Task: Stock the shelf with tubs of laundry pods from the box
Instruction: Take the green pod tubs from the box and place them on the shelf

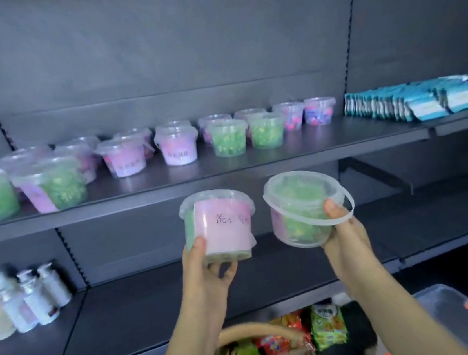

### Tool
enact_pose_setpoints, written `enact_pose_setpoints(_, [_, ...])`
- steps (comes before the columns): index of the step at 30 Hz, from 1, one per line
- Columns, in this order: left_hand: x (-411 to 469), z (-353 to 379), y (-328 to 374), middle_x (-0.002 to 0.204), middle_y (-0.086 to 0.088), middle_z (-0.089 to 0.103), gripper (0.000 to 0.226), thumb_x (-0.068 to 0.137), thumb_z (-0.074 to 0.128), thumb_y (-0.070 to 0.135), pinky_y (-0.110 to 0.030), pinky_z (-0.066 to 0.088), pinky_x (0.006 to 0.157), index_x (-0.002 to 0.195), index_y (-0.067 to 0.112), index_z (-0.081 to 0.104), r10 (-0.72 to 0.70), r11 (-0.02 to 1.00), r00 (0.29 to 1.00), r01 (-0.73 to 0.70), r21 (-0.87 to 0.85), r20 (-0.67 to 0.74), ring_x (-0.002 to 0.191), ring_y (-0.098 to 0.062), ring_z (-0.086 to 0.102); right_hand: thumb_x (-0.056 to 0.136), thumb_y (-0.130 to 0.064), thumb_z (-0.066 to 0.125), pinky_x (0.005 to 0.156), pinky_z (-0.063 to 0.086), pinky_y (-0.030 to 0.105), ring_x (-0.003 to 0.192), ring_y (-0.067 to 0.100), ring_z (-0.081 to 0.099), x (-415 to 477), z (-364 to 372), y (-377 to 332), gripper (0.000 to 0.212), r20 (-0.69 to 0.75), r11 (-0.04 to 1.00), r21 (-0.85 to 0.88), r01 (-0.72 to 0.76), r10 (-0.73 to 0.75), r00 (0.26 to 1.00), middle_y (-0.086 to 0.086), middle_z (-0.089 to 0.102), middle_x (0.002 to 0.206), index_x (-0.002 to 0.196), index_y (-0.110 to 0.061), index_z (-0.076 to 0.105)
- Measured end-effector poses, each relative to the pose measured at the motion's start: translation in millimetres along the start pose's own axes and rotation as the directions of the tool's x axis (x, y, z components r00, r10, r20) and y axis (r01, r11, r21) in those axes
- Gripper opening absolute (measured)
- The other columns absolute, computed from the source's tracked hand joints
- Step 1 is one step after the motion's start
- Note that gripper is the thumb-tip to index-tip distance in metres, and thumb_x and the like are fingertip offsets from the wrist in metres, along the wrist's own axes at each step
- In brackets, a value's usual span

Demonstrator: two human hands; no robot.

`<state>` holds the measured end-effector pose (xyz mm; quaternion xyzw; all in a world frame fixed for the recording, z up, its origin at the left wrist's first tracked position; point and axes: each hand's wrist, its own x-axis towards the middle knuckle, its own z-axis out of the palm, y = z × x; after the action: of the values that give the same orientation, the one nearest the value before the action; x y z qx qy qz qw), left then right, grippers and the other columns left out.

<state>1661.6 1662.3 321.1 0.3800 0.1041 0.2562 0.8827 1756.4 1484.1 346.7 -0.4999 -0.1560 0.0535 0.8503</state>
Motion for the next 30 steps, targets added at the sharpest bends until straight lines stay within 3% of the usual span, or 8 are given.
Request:
enact_pose_setpoints(6, [32, 85, -1, 0.126, -0.001, 0.061, 0.043, 0.073, 0.070, 0.026, -0.043, 0.045, 0.098, 0.114, 0.025, 0.054, 0.130, 0.985, 0.977, -0.146, 0.086, 0.169, 0.114, -0.017, 0.058, 0.032, -0.066, 0.084, 0.097, 0.051, 0.035, 0.109, 0.015, 0.064, 47, -26, -56, 0.094, -0.002, 0.993, 0.030, 0.113, -0.113, 0.994, -0.001, 0.070, 0.114, 0.112, -0.021, 0.064])
enact_pose_setpoints(11, [62, 140, -23, 0.114, 0.004, 0.067, 0.042, 0.069, 0.068, 0.018, -0.044, 0.041, 0.105, 0.110, 0.020, 0.058, 0.181, 0.969, 0.963, -0.210, 0.132, 0.201, 0.107, -0.010, 0.061, 0.026, -0.069, 0.083, 0.100, 0.044, 0.038, 0.110, 0.017, 0.063, 106, -67, -79, 0.097, -0.019, 0.995, 0.024, 0.095, -0.095, 0.995, -0.001, 0.070, 0.114, 0.109, -0.022, 0.066])
enact_pose_setpoints(14, [90, 169, -44, 0.109, 0.005, 0.070, 0.055, 0.066, 0.069, 0.016, -0.042, 0.041, 0.105, 0.120, 0.016, 0.056, 0.200, 0.949, 0.959, -0.240, 0.202, 0.201, 0.099, -0.007, 0.066, 0.022, -0.069, 0.083, 0.091, 0.048, 0.033, 0.102, 0.014, 0.066, 152, -93, -87, 0.094, -0.001, 0.998, 0.015, 0.068, -0.068, 0.998, -0.002, 0.072, 0.107, 0.103, -0.022, 0.067])
enact_pose_setpoints(16, [111, 185, -58, 0.110, 0.005, 0.070, 0.063, 0.066, 0.076, 0.013, -0.039, 0.043, 0.104, 0.126, 0.015, 0.053, 0.213, 0.926, 0.957, -0.262, 0.273, 0.196, 0.099, -0.007, 0.067, 0.034, -0.062, 0.083, 0.090, 0.049, 0.034, 0.102, 0.016, 0.066, 183, -106, -93, 0.078, 0.028, 0.999, 0.005, 0.032, -0.032, 0.999, -0.002, 0.072, 0.105, 0.099, -0.023, 0.068])
enact_pose_setpoints(20, [153, 212, -84, 0.108, 0.007, 0.071, 0.052, 0.074, 0.074, 0.012, -0.032, 0.047, 0.097, 0.122, 0.021, 0.056, 0.263, 0.877, 0.956, -0.293, 0.382, 0.131, 0.102, -0.009, 0.066, 0.051, -0.055, 0.076, 0.098, 0.046, 0.041, 0.106, 0.021, 0.063, 245, -128, -96, 0.055, 0.050, 0.998, -0.063, -0.017, 0.021, 0.999, 0.002, 0.069, 0.111, 0.096, -0.025, 0.067])
enact_pose_setpoints(23, [183, 226, -96, 0.115, 0.005, 0.068, 0.078, 0.055, 0.084, 0.036, -0.034, 0.044, 0.101, 0.125, 0.024, 0.053, 0.265, 0.832, 0.961, -0.271, 0.485, 0.081, 0.110, -0.012, 0.062, 0.067, -0.047, 0.070, 0.103, 0.043, 0.044, 0.107, 0.022, 0.062, 287, -137, -95, 0.034, 0.045, 0.994, -0.106, -0.039, 0.044, 0.998, 0.000, 0.068, 0.107, 0.093, -0.025, 0.065])
enact_pose_setpoints(26, [208, 246, -104, 0.135, 0.004, 0.054, 0.111, 0.041, 0.086, 0.055, -0.035, 0.036, 0.109, 0.138, 0.029, 0.039, 0.246, 0.783, 0.969, -0.220, 0.582, 0.035, 0.123, -0.014, 0.052, 0.070, -0.044, 0.071, 0.103, 0.044, 0.043, 0.105, 0.023, 0.063, 322, -146, -91, 0.034, 0.023, 0.989, -0.134, -0.061, 0.064, 0.998, 0.002, 0.068, 0.104, 0.096, -0.023, 0.064])
enact_pose_setpoints(30, [240, 278, -120, 0.124, 0.016, 0.045, 0.092, 0.066, 0.082, 0.034, -0.022, 0.032, 0.096, 0.142, 0.025, 0.030, 0.294, 0.749, 0.955, -0.252, 0.613, 0.033, 0.114, -0.007, 0.044, 0.062, -0.048, 0.074, 0.103, 0.045, 0.043, 0.103, 0.024, 0.064, 357, -160, -90, 0.058, -0.026, 0.991, -0.103, -0.085, 0.083, 0.996, 0.007, 0.068, 0.109, 0.109, -0.015, 0.063])
